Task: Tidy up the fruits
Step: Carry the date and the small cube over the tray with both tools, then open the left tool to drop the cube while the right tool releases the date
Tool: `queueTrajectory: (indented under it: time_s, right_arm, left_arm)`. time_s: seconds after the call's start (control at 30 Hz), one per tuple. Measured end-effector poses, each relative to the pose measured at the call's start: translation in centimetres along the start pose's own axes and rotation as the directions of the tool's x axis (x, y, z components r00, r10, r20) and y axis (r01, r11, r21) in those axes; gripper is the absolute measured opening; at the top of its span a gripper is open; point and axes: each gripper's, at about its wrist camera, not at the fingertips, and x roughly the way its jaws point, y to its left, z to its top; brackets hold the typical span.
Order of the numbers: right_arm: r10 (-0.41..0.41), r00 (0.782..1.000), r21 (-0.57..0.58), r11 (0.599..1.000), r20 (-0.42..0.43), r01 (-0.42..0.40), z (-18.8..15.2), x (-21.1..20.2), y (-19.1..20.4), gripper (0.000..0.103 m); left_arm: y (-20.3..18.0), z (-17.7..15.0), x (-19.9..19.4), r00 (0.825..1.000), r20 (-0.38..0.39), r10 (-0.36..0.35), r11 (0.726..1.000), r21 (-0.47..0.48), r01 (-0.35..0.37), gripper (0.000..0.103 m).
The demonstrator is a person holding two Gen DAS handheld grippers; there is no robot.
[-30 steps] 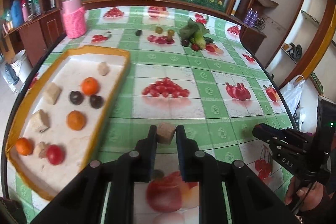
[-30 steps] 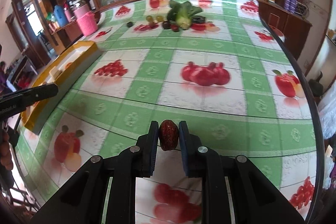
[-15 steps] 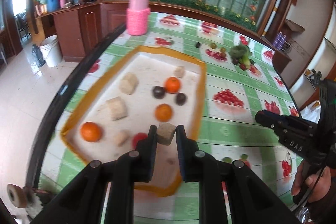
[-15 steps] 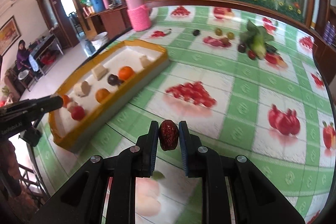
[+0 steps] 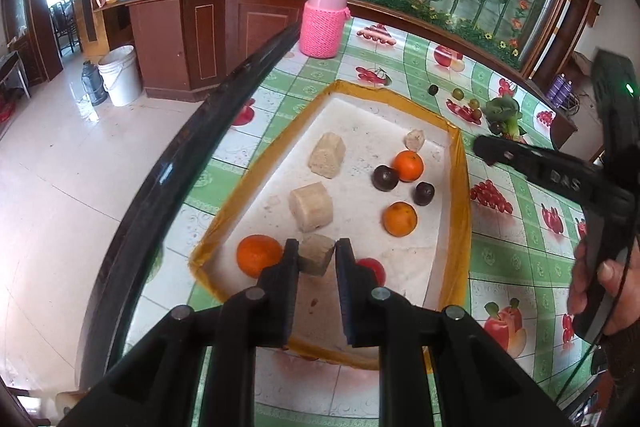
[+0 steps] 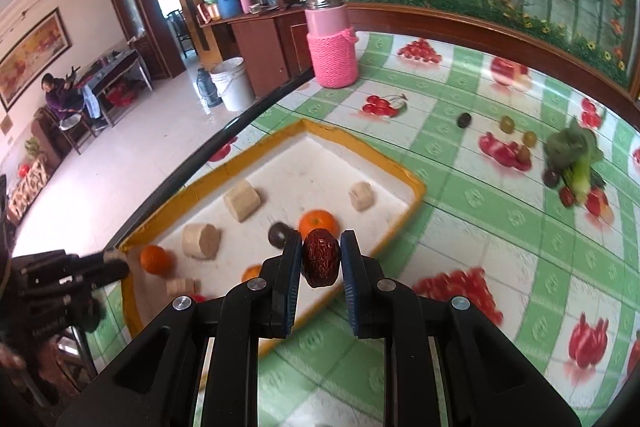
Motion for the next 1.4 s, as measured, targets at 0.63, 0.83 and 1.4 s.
queueTrajectory:
  time_s: [0.63, 0.83, 1.4]
  right_arm:
    - [-0.013, 0.983, -0.082, 0.997, -0.182, -0.002, 4.9, 11.2, -0.6, 0.019]
    - [-0.021, 0.973, -0.097, 0.995, -0.231, -0.001, 5.1, 13.2, -0.9, 0.019]
    - [-0.096, 0.975, -0.148, 0.987, -0.203, 0.066, 4.1, 11.2, -0.6, 0.031]
  left_arm:
    - [-3.4, 2.7, 7.9, 0.988, -0.137, -0.065, 0.987, 0.135, 0.084, 0.021]
    - [-3.0, 3.0, 9.4, 0.985, -0.162, -0.058, 0.990, 0.121, 0.079, 0.021]
    - [-3.5, 2.2, 9.4, 0.986, -0.164, -0.025, 0.990, 0.133, 0.048, 0.042]
